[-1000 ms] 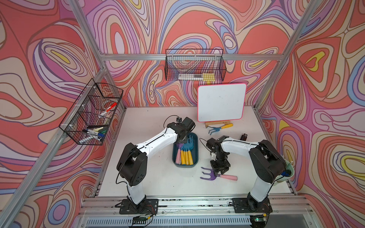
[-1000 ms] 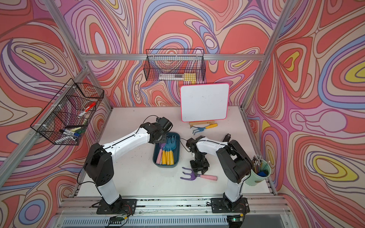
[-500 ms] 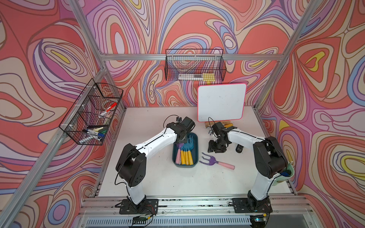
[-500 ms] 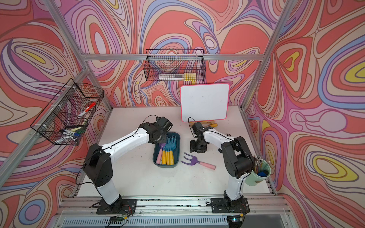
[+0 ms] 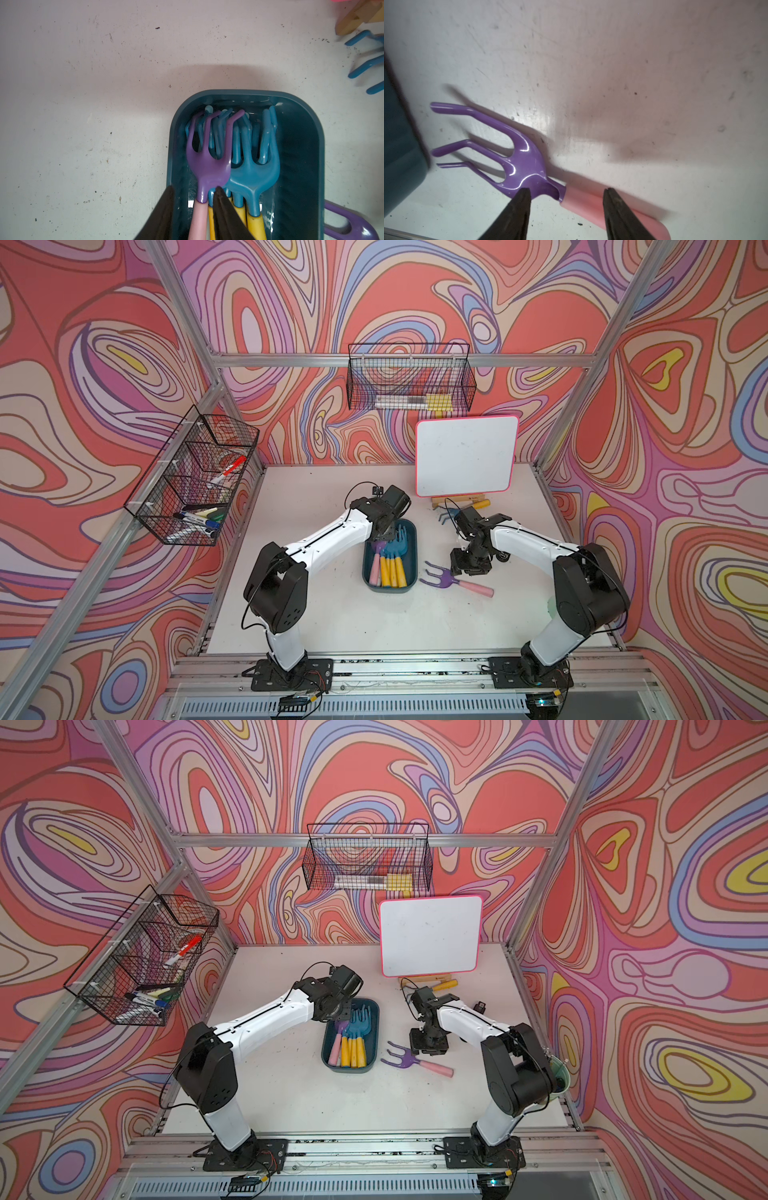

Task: Put the rake into the storage box
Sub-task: Pick up the rake at the center of the board.

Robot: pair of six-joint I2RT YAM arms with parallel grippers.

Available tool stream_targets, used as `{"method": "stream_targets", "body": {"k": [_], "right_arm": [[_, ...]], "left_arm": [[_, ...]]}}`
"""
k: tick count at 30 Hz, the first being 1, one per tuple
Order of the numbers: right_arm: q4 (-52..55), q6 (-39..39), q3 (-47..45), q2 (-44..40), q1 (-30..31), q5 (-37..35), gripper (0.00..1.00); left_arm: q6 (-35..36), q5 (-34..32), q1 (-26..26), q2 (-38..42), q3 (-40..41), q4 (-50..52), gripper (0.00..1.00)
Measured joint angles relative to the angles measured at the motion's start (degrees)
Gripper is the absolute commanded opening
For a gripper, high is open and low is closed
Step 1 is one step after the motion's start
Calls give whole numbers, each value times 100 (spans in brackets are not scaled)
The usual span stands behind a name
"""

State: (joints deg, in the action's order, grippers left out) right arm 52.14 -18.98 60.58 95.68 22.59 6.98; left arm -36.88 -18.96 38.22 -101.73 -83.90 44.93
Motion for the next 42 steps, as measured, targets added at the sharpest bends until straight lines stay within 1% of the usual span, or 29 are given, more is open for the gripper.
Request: {"method": "stream_targets", "body": {"k": [5,10,15,16,17,20,22,23,24,26,28,31,33,39,42], "right_arm": [[81,4,-144,-11,55,-39,57],[256,-17,-382,-120,260,-173,57],[323,-92,-568,-28,599,-402,49],[319,-103,-584,15,649,-424,46],[319,-129,-595,57,702,-422,41],[269,-175,-599,61,778,-372,23],[245,-197,-608,59,796,-319,8],[240,-221,-608,59,793,-302,4],[240,-214,-608,55,793,-293,0],[247,-199,-592,48,789,-271,0],[264,-166,-553,50,787,-273,0],[232,-107,-356,44,708,-214,0],[157,-79,-173,-39,518,-74,0],[-208,-50,142,-874,-400,955,0],[-424,-70,225,-1121,-693,1707,0]], "left_arm": [[4,39,0,-61,-70,-4,35],[2,85,0,-114,-81,-17,35],[4,140,0,-144,-81,-20,35],[4,142,0,-144,-81,-20,35],[4,144,0,-144,-81,-20,35],[4,142,0,-144,-81,-17,35],[4,142,0,-144,-81,-17,35],[4,142,0,-144,-81,-20,35],[4,146,0,-144,-81,-17,35],[11,190,0,-144,-81,-22,36],[55,286,0,-144,-81,-55,40],[168,605,-4,-144,-79,-267,46],[256,918,-4,-133,-44,-525,48],[396,2157,-46,140,452,-1558,52],[400,2887,-81,227,684,-2149,54]]}}
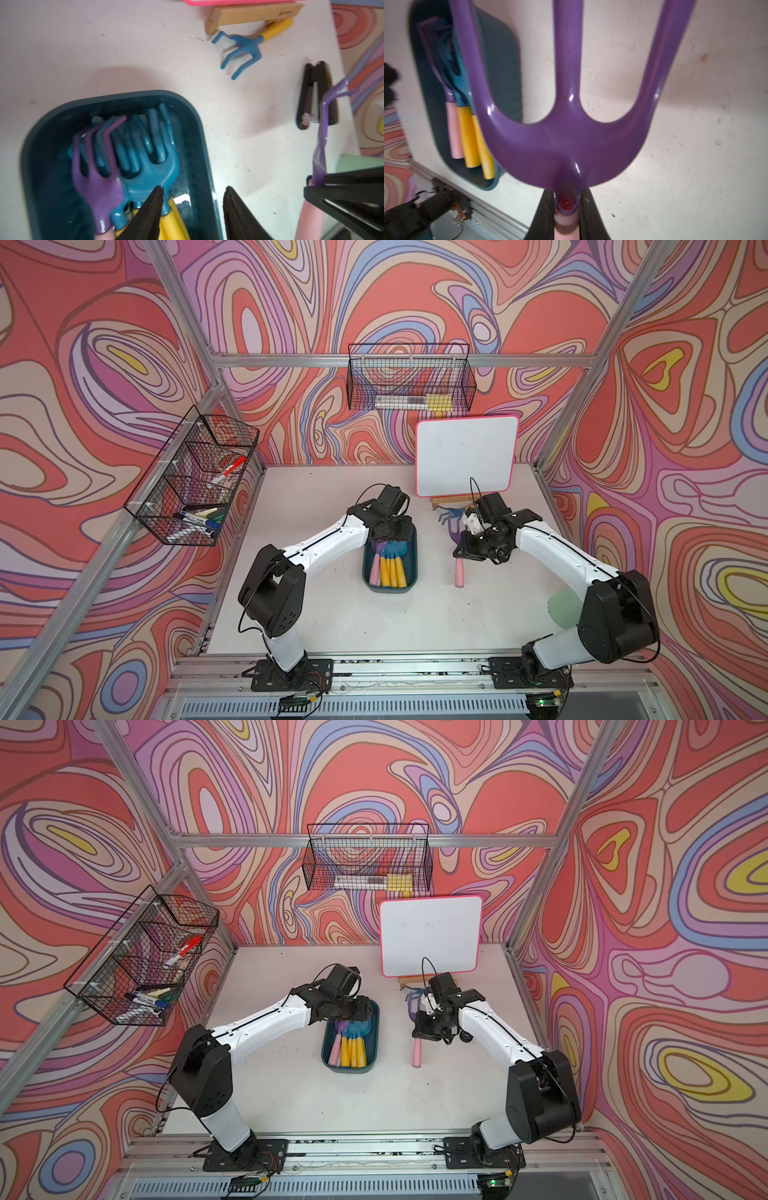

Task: Put the rake into the storage box
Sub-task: Pick up the rake at the center of the board.

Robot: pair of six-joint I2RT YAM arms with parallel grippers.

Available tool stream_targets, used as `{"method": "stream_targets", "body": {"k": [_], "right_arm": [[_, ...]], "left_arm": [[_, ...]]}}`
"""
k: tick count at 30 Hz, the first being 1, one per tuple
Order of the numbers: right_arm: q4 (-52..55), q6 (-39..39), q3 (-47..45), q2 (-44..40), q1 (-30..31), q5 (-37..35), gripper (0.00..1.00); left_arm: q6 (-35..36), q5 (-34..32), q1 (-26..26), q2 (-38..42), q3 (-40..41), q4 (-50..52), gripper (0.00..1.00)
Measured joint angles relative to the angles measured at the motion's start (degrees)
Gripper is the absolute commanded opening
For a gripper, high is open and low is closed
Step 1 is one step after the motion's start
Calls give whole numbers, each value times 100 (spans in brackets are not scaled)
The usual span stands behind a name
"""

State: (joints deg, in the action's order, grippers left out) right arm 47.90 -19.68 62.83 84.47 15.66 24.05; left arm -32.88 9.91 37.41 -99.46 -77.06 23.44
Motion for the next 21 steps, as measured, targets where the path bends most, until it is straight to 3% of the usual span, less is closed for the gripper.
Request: {"method": "stream_targets", "body": {"k": [5,10,21], "right_arm": [[-398,-103,-4,-42,-205,1257,0],[-564,-103,-4,-37,-210,2017,0],[-612,-101,-4,7,-251,2341,0]], "left_arm": [[-61,1130,-26,0,214,-1043,56],[-267,1849,-26,-2,332,-1808,57],[-435,2229,-68,-155,330,-2341,57]]}}
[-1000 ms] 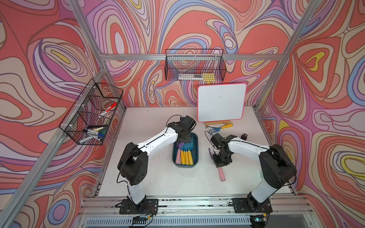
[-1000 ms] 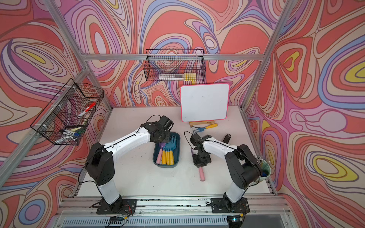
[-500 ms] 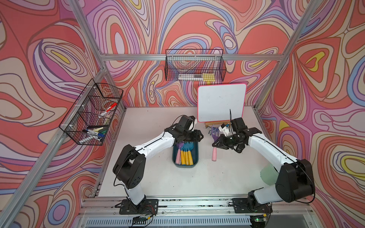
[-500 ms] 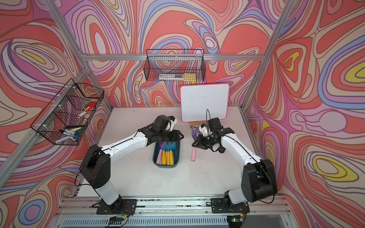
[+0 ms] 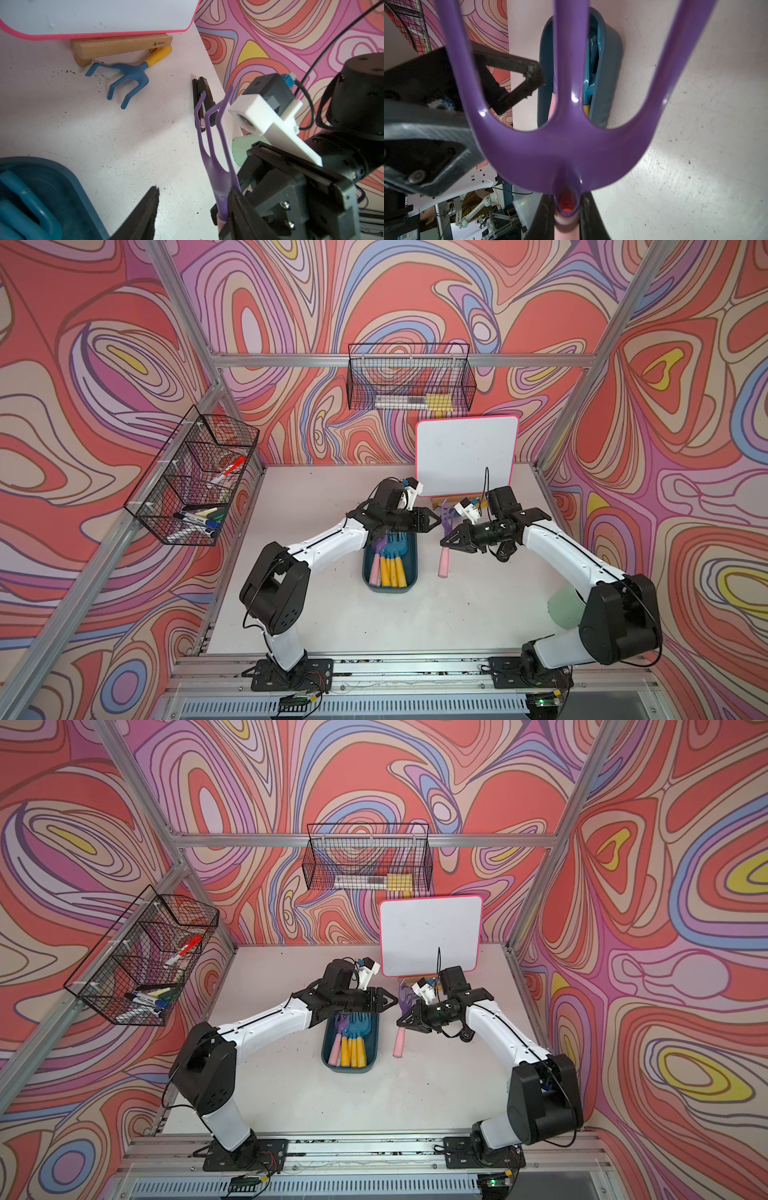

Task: Put the rake into the storage box
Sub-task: Pick up the rake at the center of the board.

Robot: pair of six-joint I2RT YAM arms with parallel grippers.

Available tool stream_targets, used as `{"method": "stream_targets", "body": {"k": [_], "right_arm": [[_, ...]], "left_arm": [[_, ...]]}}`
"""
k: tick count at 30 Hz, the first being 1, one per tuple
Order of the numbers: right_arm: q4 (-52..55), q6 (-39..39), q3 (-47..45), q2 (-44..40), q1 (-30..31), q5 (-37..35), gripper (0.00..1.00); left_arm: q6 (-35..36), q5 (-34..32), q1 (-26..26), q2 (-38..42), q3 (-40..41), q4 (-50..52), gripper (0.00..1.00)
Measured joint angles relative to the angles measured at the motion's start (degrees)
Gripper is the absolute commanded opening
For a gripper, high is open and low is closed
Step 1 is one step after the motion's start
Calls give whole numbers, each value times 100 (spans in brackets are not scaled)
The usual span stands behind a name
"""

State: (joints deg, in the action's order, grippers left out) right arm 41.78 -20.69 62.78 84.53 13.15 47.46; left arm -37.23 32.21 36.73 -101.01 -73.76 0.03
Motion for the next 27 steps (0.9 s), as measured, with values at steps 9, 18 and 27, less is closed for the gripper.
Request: {"method": "stream_targets", "body": {"k": [9,18,27], "right_arm": [[4,22,0,61,7,66,0],[9,26,0,90,7,59,0],[20,26,0,162,7,52,0]], "left_arm": [[-24,24,2,-118,-17,-24,56],[166,-44,-44,184,-24,278,56],[66,66,-66,369,0,63,57]]}}
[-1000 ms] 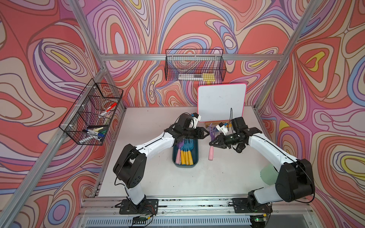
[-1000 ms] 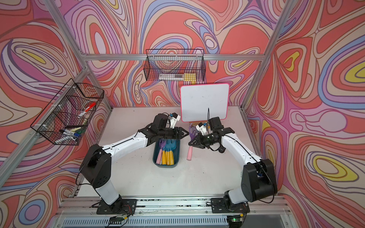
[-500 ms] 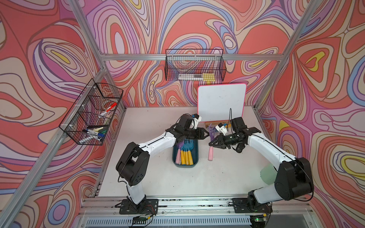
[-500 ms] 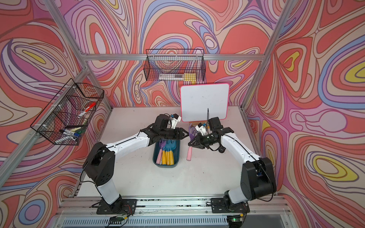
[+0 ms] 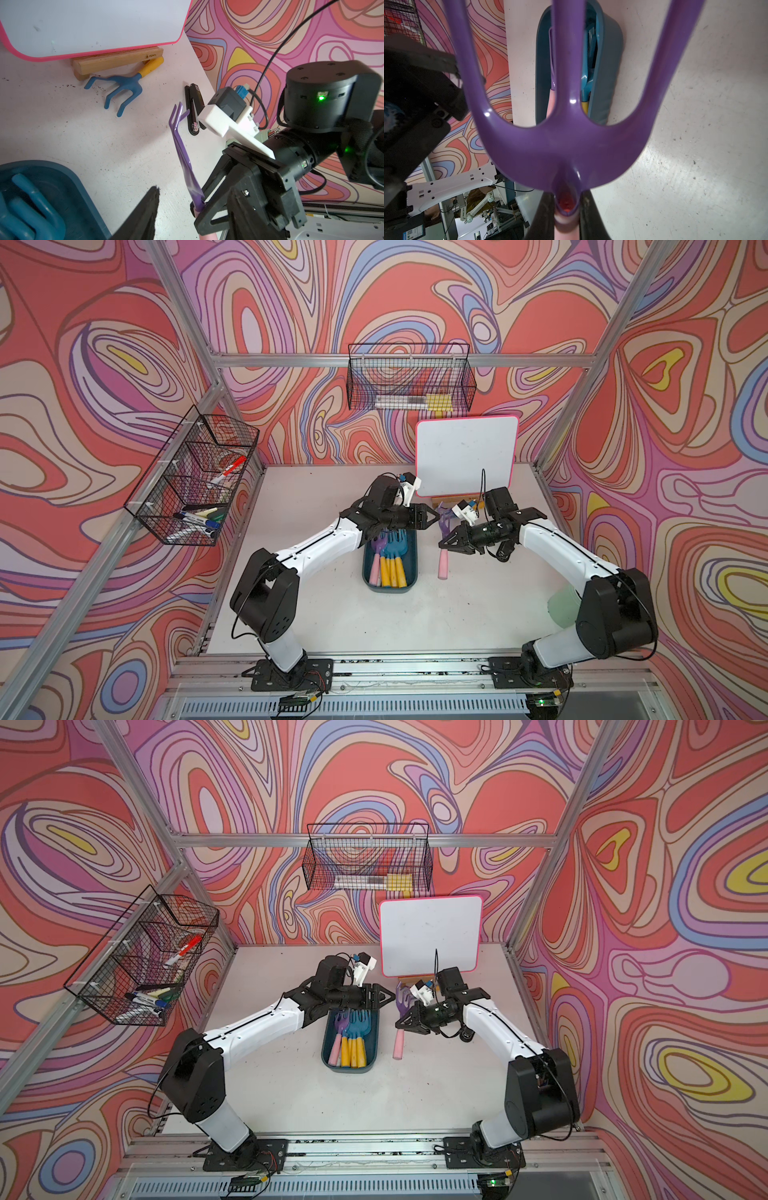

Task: Put the rake into the storage box
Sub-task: Pick up the rake at the center of the board.

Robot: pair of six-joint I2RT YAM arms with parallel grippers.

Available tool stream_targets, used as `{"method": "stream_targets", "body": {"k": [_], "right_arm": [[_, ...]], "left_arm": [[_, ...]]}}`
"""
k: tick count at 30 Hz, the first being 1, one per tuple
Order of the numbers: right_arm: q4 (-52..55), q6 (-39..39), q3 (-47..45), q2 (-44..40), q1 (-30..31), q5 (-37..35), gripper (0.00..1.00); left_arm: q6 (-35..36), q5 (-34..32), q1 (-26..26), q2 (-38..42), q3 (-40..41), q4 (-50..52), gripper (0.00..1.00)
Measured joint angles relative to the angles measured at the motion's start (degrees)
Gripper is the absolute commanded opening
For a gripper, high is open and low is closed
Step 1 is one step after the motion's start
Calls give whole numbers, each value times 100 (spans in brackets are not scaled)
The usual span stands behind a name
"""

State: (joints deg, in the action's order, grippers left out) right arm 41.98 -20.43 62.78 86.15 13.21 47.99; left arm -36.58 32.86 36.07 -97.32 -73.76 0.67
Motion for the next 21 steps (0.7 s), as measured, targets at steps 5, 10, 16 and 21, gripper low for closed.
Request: {"method": "stream_targets", "body": {"k": [5,10,16,21], "right_arm": [[0,0,0,0,0,-11,0],[31,0,-13,0,0,-83,0],[31,4,-13,0,0,-103,0],[-42,111,-13,2,37,-286,0]], "left_arm": [[-127,48,63,-411,-116,-122,54],[-236,107,125,-765,-286,-199,45],[-289,103,146,-866,-533,-238,13],[-525,15,195,-844,-625,-164,0]]}}
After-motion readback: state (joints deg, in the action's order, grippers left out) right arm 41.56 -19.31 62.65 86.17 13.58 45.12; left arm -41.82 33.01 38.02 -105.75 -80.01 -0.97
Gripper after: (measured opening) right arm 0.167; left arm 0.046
